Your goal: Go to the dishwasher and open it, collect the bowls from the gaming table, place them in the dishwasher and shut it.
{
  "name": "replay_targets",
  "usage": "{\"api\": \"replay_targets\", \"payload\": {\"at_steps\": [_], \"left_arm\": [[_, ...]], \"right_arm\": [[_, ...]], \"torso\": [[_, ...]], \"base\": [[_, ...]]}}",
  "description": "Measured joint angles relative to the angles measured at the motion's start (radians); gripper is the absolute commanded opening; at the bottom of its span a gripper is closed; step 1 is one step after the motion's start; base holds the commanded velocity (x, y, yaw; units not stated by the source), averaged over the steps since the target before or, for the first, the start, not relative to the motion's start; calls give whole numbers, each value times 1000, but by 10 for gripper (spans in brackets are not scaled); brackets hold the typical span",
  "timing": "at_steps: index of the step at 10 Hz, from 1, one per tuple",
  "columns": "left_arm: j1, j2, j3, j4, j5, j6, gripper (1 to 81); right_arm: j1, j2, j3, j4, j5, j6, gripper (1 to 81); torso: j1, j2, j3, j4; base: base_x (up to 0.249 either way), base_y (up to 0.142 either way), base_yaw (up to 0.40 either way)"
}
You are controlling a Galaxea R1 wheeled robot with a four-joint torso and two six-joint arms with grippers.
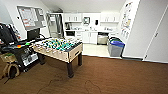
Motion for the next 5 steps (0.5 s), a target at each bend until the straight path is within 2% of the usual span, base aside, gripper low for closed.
{"api": "replay_targets", "payload": {"at_steps": [5], "left_arm": [[0,3,1,0,0,0,10]], "right_arm": [[2,-8,0,0,1,0,10]], "torso": [[0,0,0,0]], "base": [[131,-86,0]]}}
